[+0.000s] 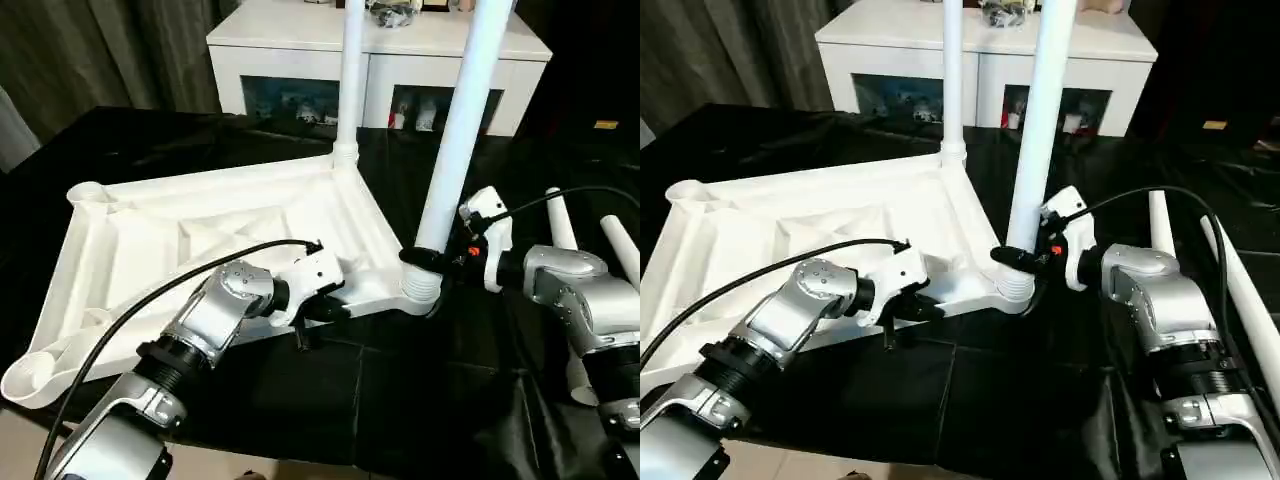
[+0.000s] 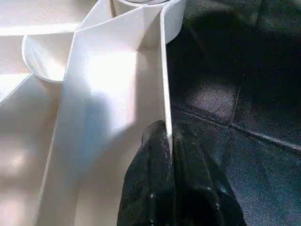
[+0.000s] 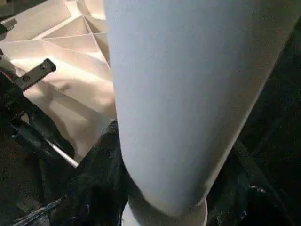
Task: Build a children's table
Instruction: Rotate leg to tighten
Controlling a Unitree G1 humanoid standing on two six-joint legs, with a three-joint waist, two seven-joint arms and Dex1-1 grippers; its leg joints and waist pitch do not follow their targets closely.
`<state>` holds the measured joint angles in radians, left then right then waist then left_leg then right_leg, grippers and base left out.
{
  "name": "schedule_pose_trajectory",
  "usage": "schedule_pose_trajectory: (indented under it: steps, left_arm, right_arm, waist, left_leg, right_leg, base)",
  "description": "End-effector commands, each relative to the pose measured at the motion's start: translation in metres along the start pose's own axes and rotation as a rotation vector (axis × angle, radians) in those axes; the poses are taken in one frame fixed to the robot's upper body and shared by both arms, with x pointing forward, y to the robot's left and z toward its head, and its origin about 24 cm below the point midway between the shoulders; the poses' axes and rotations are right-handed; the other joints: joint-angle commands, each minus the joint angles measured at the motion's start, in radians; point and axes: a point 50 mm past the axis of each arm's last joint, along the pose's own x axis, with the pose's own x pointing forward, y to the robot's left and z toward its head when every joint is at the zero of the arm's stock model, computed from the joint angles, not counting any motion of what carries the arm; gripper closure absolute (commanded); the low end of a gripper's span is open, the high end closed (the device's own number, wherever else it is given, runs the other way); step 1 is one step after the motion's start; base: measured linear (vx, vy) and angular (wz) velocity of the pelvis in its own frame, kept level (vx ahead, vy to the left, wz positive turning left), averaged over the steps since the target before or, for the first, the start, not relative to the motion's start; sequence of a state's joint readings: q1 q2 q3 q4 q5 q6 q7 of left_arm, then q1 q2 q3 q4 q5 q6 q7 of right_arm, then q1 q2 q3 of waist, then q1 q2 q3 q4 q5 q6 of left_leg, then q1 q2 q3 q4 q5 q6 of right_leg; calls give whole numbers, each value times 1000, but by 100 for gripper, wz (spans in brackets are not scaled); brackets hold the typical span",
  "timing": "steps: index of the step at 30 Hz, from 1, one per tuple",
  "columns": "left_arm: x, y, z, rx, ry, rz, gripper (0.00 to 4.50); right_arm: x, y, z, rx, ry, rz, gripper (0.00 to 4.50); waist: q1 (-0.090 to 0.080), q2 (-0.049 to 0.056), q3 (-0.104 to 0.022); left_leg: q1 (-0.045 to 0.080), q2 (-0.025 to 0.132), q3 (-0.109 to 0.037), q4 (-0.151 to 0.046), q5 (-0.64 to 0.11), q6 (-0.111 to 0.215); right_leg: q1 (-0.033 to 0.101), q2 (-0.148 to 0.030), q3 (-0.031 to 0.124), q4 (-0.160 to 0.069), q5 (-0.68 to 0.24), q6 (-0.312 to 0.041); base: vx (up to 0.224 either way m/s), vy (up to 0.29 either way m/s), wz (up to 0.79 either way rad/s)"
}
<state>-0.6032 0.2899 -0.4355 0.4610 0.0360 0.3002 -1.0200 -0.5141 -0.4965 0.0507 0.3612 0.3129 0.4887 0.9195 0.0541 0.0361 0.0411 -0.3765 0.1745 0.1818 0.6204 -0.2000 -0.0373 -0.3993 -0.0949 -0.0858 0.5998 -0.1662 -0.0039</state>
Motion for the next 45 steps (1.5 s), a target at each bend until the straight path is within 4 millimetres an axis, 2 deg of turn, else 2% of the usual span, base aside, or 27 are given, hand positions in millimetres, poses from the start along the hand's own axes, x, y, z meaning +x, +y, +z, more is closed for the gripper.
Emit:
schedule_pose_trajectory:
  steps: [1, 10, 13, 14, 15, 17, 18, 21, 22, 26, 29, 33, 34, 36, 37, 43, 44, 45]
  left_arm:
    - [4, -7, -1, -5, -8, -49, 450]
    - [4, -6, 0, -7, -15, -41, 450]
    - [3, -5, 0, -6, -17, -37, 450]
    - [4, -5, 1, -6, -19, -33, 450]
    - [4, -5, 1, -7, -20, -33, 450]
    - [4, -5, 1, -6, -20, -32, 450]
    - [4, -5, 2, -7, -22, -30, 450]
    - [5, -5, 2, -7, -24, -28, 450]
    - [5, -4, 3, -6, -25, -28, 450]
    - [5, -4, 3, -4, -25, -32, 450]
    - [5, -4, 3, -2, -24, -34, 450]
    - [3, -4, 3, 1, -22, -33, 450]
    - [3, -3, 3, 1, -22, -31, 450]
    - [2, -3, 3, 1, -22, -29, 450]
    - [2, -3, 3, 0, -23, -27, 450]
    - [2, -3, 3, -1, -24, -27, 450]
    - [2, -3, 3, 0, -24, -27, 450]
    - [2, -3, 3, 0, -24, -27, 450]
  right_arm:
    - [0, -1, -26, 135, -8, -44, 265]
    - [-6, 4, -47, 192, -107, -155, 265]
    - [-7, 9, -48, 176, -142, -164, 265]
    - [-7, 13, -47, 159, -168, -178, 265]
    - [-7, 14, -47, 149, -176, -181, 265]
    - [-8, 15, -46, 141, -186, -189, 265]
    - [-8, 17, -47, 124, -188, -200, 265]
    - [-6, 24, -50, 64, -172, -204, 265]
    - [-3, 32, -54, 17, -134, -179, 265]
    - [2, 38, -58, -22, -63, -135, 265]
    - [3, 39, -59, -40, -28, -113, 265]
    - [4, 38, -59, -37, 32, -80, 265]
    - [4, 37, -59, -24, 33, -83, 265]
    - [3, 36, -60, 8, 41, -81, 265]
    - [1, 36, -65, 16, 63, -80, 265]
    - [1, 33, -76, 47, 84, -116, 265]
    - [1, 31, -78, 46, 83, -154, 265]
    - [1, 30, -78, 42, 80, -168, 265]
  waist:
    - [-4, -18, -57]
    - [-8, -17, -53]
    - [-10, -15, -53]
    - [-12, -16, -54]
    - [-9, -16, -54]
    - [-10, -16, -53]
    - [-9, -16, -54]
    - [-6, -18, -53]
    - [-5, -14, -52]
    - [-7, -18, -49]
    - [-8, -21, -48]
    - [-11, -21, -48]
    - [-12, -25, -49]
    - [-12, -24, -49]
    - [-13, -28, -48]
    - [-13, -25, -48]
    - [-12, -19, -48]
    - [-15, -21, -47]
  left_leg:
    - [14, 57, -20, -88, -223, 34]
    - [18, 57, -22, -96, -284, 12]
    - [19, 58, -23, -99, -297, 7]
    - [16, 57, -25, -101, -291, 7]
    - [20, 57, -22, -100, -287, 8]
    - [16, 57, -22, -102, -278, 12]
    - [19, 57, -21, -100, -279, 13]
    - [18, 57, -20, -102, -271, 16]
    - [19, 56, -19, -102, -270, 18]
    - [20, 56, -19, -107, -288, 12]
    - [23, 57, -18, -108, -307, 8]
    - [23, 57, -17, -108, -306, 13]
    - [21, 57, -15, -108, -296, 17]
    - [23, 56, -15, -107, -296, 20]
    - [21, 56, -14, -107, -297, 20]
    - [22, 58, -16, -109, -306, 12]
    - [23, 58, -16, -109, -307, 8]
    - [22, 57, -16, -110, -313, 6]
  right_leg:
    - [43, -65, 51, -77, -288, -221]
    - [37, -65, 51, -89, -368, -189]
    - [36, -64, 51, -90, -363, -186]
    - [40, -64, 51, -88, -354, -187]
    - [36, -66, 52, -91, -348, -187]
    - [39, -64, 52, -89, -343, -190]
    - [37, -65, 52, -90, -343, -190]
    - [37, -65, 54, -91, -348, -184]
    - [37, -65, 55, -93, -354, -182]
    - [37, -63, 57, -95, -398, -163]
    - [32, -62, 62, -98, -419, -161]
    - [31, -59, 65, -95, -394, -169]
    - [33, -60, 66, -94, -376, -174]
    - [33, -61, 66, -95, -381, -177]
    - [33, -61, 66, -96, -388, -175]
    - [31, -61, 66, -96, -395, -172]
    - [30, -61, 66, -96, -393, -172]
    - [29, -61, 66, -98, -395, -173]
  base:
    - [0, 0, 0]
    - [0, 0, 0]
    - [0, 0, 0]
    - [0, 0, 0]
    - [0, 0, 0]
    - [0, 0, 0]
    - [0, 0, 0]
    - [0, 0, 0]
    - [0, 0, 0]
    - [0, 0, 0]
    - [0, 0, 0]
    - [0, 0, 0]
    - [0, 0, 0]
    - [0, 0, 0]
    - [0, 0, 0]
    - [0, 0, 0]
    - [0, 0, 0]
    - [0, 0, 0]
